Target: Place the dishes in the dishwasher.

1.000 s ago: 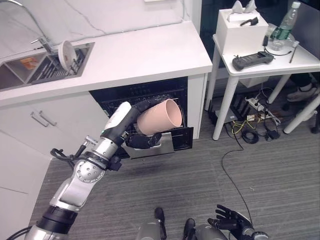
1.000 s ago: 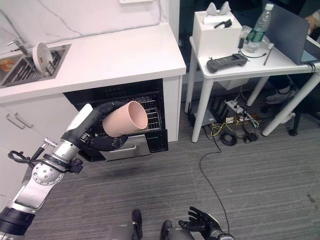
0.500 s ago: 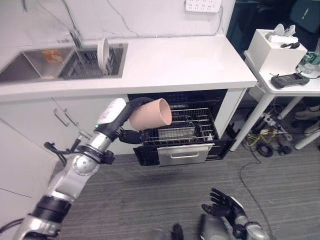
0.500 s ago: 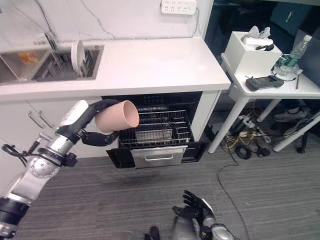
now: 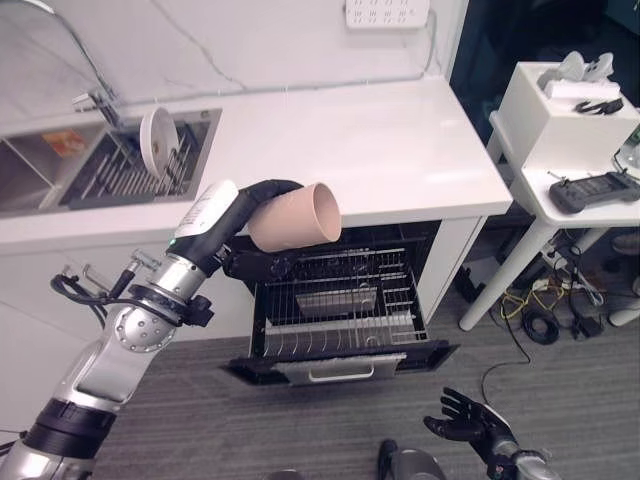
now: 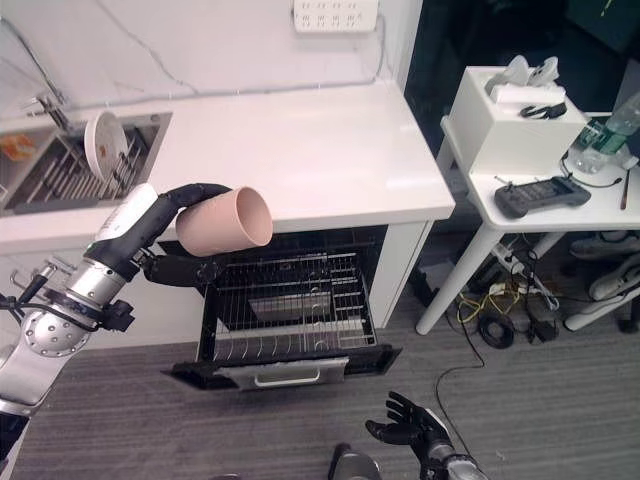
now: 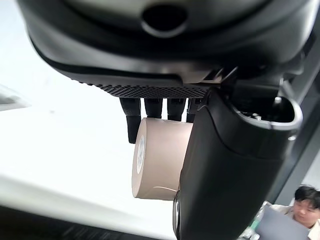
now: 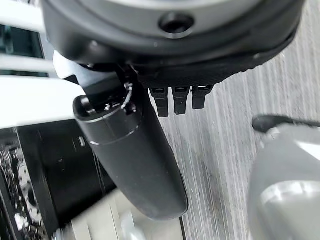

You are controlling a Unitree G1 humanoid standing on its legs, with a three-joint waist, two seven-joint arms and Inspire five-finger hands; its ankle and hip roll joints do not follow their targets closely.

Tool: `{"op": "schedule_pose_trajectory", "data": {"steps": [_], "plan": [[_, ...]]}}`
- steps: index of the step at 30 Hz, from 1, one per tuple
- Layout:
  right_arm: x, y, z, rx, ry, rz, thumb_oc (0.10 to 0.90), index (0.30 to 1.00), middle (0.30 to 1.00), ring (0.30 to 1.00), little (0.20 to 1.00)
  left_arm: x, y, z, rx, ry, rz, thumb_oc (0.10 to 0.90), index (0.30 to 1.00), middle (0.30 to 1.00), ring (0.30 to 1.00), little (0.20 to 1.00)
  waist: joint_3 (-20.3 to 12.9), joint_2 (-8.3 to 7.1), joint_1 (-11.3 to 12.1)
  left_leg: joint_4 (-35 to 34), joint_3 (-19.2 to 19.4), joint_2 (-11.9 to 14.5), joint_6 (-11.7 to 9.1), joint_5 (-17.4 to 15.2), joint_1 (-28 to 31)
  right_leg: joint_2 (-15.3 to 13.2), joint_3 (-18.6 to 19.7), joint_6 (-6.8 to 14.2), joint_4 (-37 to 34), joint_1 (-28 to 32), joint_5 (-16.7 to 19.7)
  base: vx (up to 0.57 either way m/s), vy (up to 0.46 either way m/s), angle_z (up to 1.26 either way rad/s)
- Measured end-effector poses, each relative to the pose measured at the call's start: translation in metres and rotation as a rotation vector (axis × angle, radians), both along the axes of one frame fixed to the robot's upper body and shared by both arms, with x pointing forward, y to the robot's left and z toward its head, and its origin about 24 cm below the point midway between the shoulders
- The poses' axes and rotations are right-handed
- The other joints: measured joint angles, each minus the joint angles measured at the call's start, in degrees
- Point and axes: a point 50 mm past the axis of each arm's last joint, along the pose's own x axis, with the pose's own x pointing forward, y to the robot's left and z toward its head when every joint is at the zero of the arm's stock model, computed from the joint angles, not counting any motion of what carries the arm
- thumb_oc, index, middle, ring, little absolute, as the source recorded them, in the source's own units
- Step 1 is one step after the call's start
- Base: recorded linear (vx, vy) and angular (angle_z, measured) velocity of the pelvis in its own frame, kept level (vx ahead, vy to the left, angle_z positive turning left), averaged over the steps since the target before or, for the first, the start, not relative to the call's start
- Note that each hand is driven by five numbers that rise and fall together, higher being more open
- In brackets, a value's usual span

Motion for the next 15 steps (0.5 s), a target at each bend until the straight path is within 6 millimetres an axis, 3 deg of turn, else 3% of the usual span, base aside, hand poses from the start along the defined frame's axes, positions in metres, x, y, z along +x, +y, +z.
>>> {"op": "schedule_pose_trajectory", "data": {"steps": [1, 2, 5, 8, 9, 10, 12, 15], "plan": [[-0.001, -0.005, -0.001, -0.008, 0.020, -0.018, 0.800, 0.900, 0.900, 0.900, 0.900, 0.001, -0.001, 0.002, 0.002, -0.006, -0.007, 0.400, 0.300, 0.300, 0.300, 0.300, 0.09, 1.15, 0.12, -2.51, -2.33, -2.32, 0.57, -1.46, -3.80, 1.17, 0.25, -0.06, -2.02, 1.43, 0.04, 0.21, 0.111, 0.19], [-0.002, -0.007, -0.001, -0.013, 0.030, -0.026, 0.800, 0.900, 0.900, 0.900, 0.900, 0.001, -0.002, 0.000, -0.001, 0.000, -0.010, 0.400, 0.300, 0.300, 0.300, 0.300, 0.30, 2.15, 0.37, -3.54, -2.94, -2.71, 0.43, -1.18, -5.75, 2.06, 0.14, -0.13, -2.90, 2.47, 0.18, 0.13, 0.062, 0.00], [-0.010, -0.001, -0.005, 0.002, 0.044, -0.001, 0.800, 0.900, 0.900, 0.900, 0.900, -0.001, -0.003, -0.019, -0.036, 0.053, -0.012, 0.400, 0.300, 0.300, 0.300, 0.300, 0.61, 5.12, 1.68, -3.49, -0.06, 0.13, 1.74, 2.53, -11.28, 3.75, -0.36, -0.64, -2.94, 3.76, -0.31, 0.07, 0.108, -0.40], [-0.016, 0.006, -0.008, 0.015, 0.058, 0.018, 0.800, 0.900, 0.900, 0.900, 0.900, -0.005, -0.011, -0.029, -0.071, 0.068, -0.040, 0.400, 0.300, 0.300, 0.300, 0.300, 0.24, 6.36, 0.62, -3.61, 0.23, 1.24, 2.17, 2.84, -11.35, 3.04, 0.17, 0.49, -2.45, 3.41, -0.69, 0.07, 0.116, -0.11], [-0.023, 0.007, -0.011, 0.012, 0.079, 0.007, 0.800, 0.900, 0.900, 0.900, 0.900, -0.006, -0.012, -0.029, -0.069, 0.060, -0.051, 0.400, 0.300, 0.300, 0.300, 0.300, -0.29, 7.58, 0.25, -6.66, -0.38, 1.03, 1.79, 4.01, -7.33, 2.77, 0.87, 2.38, 1.16, 0.98, -2.46, 0.07, 0.106, 0.03], [-0.027, 0.007, -0.013, 0.008, 0.094, -0.007, 0.800, 0.900, 0.900, 0.900, 0.900, -0.006, -0.011, -0.030, -0.062, 0.061, -0.047, 0.400, 0.300, 0.300, 0.300, 0.300, -0.43, 7.70, 0.34, -8.56, -1.38, 0.26, 4.10, 5.08, -5.62, 2.34, 1.45, 3.31, 3.04, 0.08, -3.41, 0.02, 0.072, -0.07], [-0.038, 0.007, -0.018, 0.004, 0.132, -0.065, 0.800, 0.900, 0.900, 0.900, 0.900, -0.004, -0.002, -0.033, -0.048, 0.081, -0.009, 0.400, 0.300, 0.300, 0.300, 0.300, -0.65, 6.19, 0.19, -9.23, 0.65, -3.51, 6.57, 5.16, -5.05, -1.51, 2.64, 6.16, 4.33, -1.07, -3.71, 0.01, 0.047, -0.11], [-0.043, 0.008, -0.021, 0.005, 0.150, -0.113, 0.800, 0.900, 0.900, 0.900, 0.900, -0.004, -0.001, -0.033, -0.046, 0.084, -0.002, 0.400, 0.300, 0.300, 0.300, 0.300, -0.95, 5.66, 0.22, -9.21, 0.81, -4.84, 7.20, 4.85, -5.04, -2.78, 2.81, 7.54, 2.94, -0.49, -3.09, -0.01, 0.000, 0.03]]}}
